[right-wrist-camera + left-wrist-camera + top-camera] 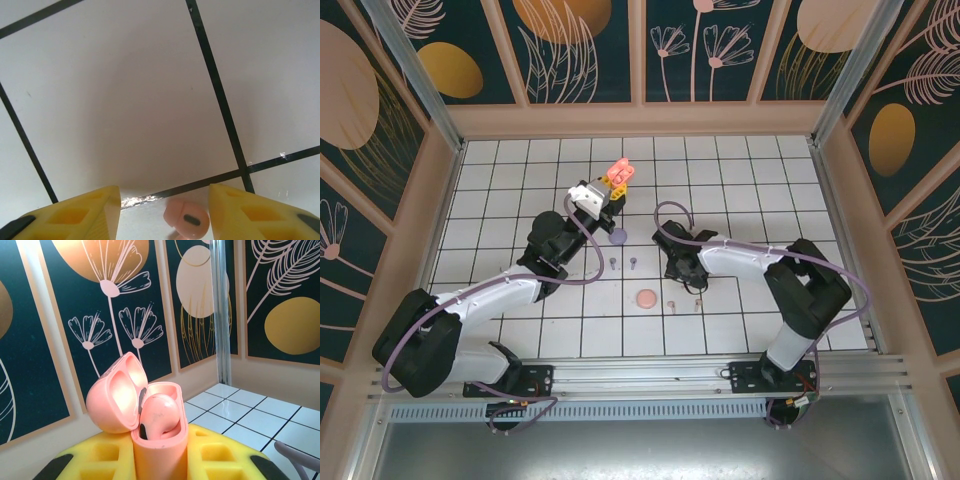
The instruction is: Insert wireless bluetooth earbuds into charging case
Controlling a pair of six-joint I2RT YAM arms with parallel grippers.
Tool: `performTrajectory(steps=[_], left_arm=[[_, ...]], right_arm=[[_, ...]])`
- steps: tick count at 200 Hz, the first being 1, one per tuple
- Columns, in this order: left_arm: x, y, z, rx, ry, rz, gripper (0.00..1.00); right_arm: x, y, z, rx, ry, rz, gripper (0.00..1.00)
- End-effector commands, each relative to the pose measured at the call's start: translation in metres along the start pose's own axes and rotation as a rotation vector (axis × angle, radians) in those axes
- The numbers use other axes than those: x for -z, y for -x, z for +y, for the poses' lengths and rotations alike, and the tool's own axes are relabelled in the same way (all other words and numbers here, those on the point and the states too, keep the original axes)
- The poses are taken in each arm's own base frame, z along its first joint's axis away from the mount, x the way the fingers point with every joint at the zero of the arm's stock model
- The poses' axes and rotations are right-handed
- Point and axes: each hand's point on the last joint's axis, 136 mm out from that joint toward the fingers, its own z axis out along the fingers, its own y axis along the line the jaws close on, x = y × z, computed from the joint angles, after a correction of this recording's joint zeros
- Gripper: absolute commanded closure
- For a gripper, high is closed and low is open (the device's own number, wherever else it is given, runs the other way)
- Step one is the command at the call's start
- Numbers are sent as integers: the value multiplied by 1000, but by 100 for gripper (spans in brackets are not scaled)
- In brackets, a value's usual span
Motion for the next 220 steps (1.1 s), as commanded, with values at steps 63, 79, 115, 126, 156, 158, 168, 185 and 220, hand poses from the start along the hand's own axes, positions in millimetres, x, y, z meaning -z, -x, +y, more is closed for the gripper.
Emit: performTrajectory(steps=[63,79,115,126,156,158,168,185,220], left_arm=[[3,10,-4,-8,-9,-57,100],[3,10,-4,-10,-10,-57,100],[3,11,-4,-11,-10,-59,100],[3,11,-4,-13,-11,-59,100],[3,12,-4,-12,-11,-58,100],[3,12,-4,-12,-11,-58,100],[3,11,-4,-9,-12,-58,100],[3,11,-4,-5,-13,-57,100],[3,13,-4,2,-13,-62,100]], right_arm=[[-8,-9,-10,-6,-89,12,62],[-10,-11,-9,2,-86,18,66],[-6,-9,0,103,-57,-10,73],[-1,-4,5,178,-38,-34,73],[13,11,12,368,-8,-114,73],[14,12,14,383,-2,-118,73],[19,14,21,446,31,-134,72],[24,15,33,557,86,-147,71],[13,9,41,709,74,-90,71]])
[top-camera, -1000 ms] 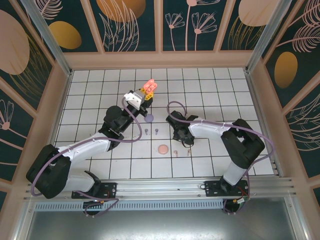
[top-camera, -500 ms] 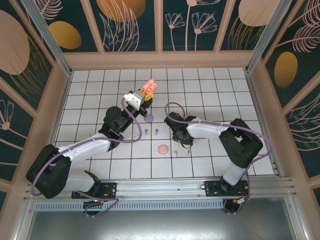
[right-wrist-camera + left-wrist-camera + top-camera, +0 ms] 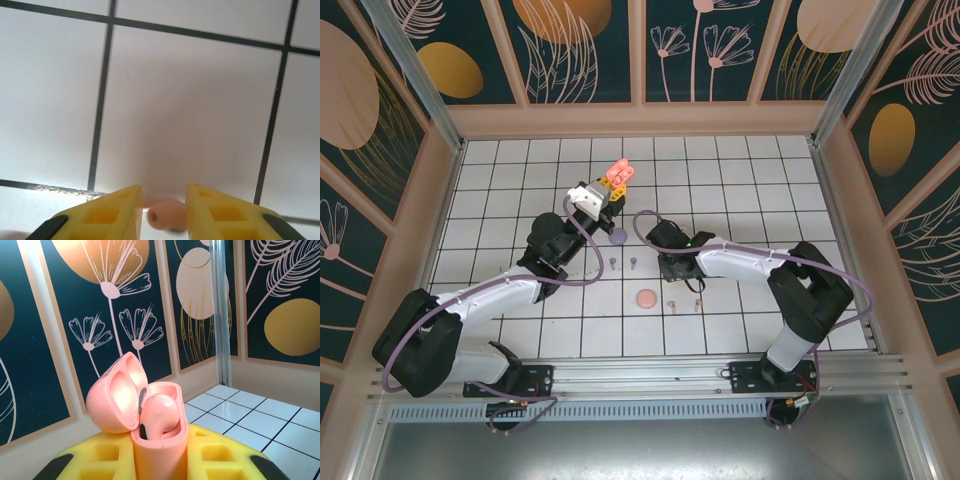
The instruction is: Insert wireless bluetooth earbuds into charging case
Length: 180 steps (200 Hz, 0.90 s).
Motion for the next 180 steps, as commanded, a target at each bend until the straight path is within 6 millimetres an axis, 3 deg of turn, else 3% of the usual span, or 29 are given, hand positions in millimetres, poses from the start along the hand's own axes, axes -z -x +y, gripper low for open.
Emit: performTrajectory(steps=[1,43,74,100,119,147,180], left_arm=[[1,13,-4,4,-14,-53,100],[0,16,-5,15,-21,-63,100],[1,17,-5,15,-19,-65,100],[0,17,-5,13,-21,-64,100],[0,18,-5,11,-20,-66,100],[0,18,-4,7,-19,-66,100],[-1,17,-5,8,-22,-63,100]], right_arm=[[-3,5,12,172,27,17,71],[-19,-5,10,228,-15,105,67],[-7,9,19,139,30,64,56],[8,23,20,52,65,23,54],[14,29,9,-50,48,16,54],[19,17,-20,-305,-7,60,56],[27,2,-12,-475,113,70,61]])
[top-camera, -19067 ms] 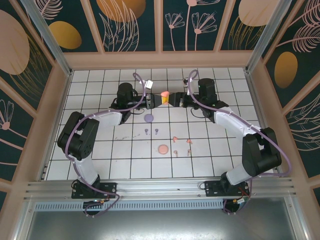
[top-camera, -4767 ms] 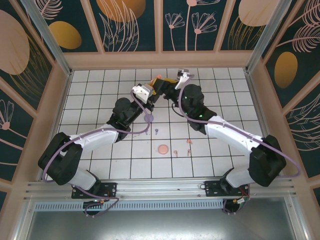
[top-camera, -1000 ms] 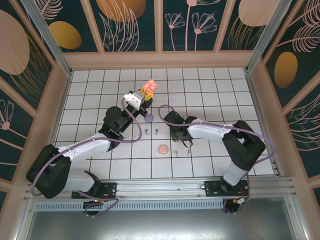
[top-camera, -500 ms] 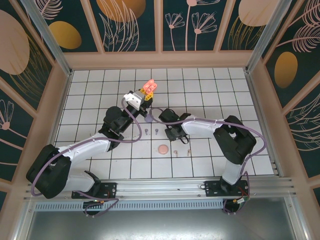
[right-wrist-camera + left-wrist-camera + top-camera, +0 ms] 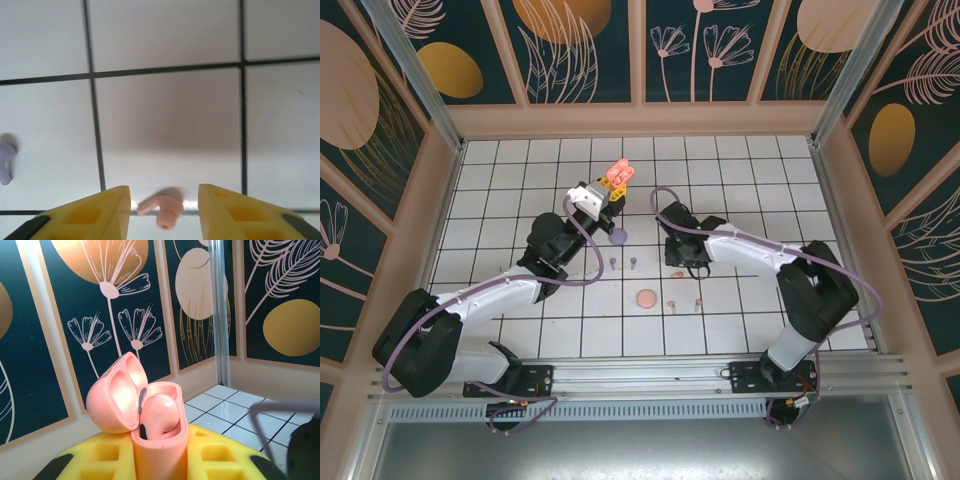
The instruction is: Insert wireless bluetooth earbuds into charging case
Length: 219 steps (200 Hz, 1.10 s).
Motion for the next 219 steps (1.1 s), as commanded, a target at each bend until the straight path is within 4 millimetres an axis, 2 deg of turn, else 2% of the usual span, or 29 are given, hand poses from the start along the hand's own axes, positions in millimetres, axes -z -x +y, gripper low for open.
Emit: performTrajectory(steps=[1,39,71,100,131,156,198,219], left_arm=[[-1,16,-4,4,-18,-63,100],[-2,17,-5,3,-20,-65,100],[-3,17,-5,8,-21,-66,100],[-3,16,-5,12,-23,-64,100],[-2,16,-5,11,-21,-63,100],[-2,16,-5,8,-19,-61,100],[-2,15,-5,11,-21,-59,100],[-2,15,-4,10,-18,-58,100]], right_arm=[[11,-19,1,-172,73,46,61],[15,-41,12,-187,153,92,63],[6,-65,19,-159,176,153,64],[-5,-68,22,-146,166,168,65],[-14,-54,24,-127,149,160,65],[-17,-29,20,-118,132,134,66],[4,32,29,-107,172,42,67],[5,35,28,-110,166,39,67]])
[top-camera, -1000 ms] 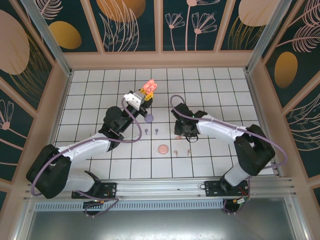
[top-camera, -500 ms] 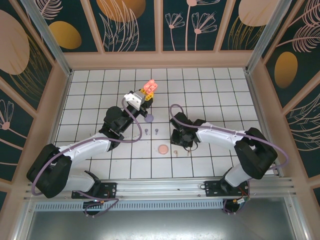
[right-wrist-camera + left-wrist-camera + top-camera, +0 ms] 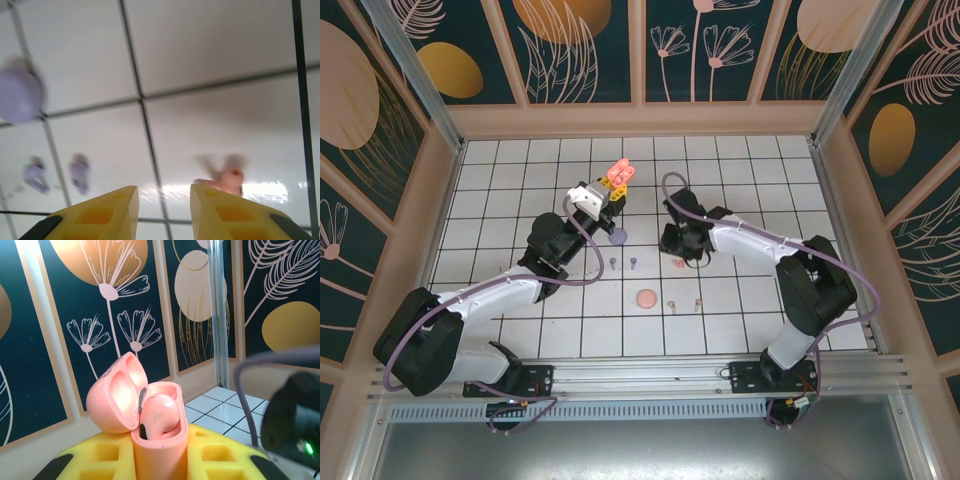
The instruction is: Insert wireless bluetooth earbuds into charging case
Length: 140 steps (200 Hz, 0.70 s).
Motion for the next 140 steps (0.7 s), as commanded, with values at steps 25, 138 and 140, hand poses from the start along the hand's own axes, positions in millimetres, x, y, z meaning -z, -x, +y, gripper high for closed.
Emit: performTrajectory(steps=[25,138,140], left_arm=[[-1,12,-4,6,-15,-47,100],[-2,7,-6,28,-22,-43,100],[-2,7,-6,28,-21,-43,100]], right_arm=[[-1,-11,-24,-26,-97,-3,65],[-35,8,-19,99,-184,-12,60],[-36,8,-19,100,-185,-9,59]])
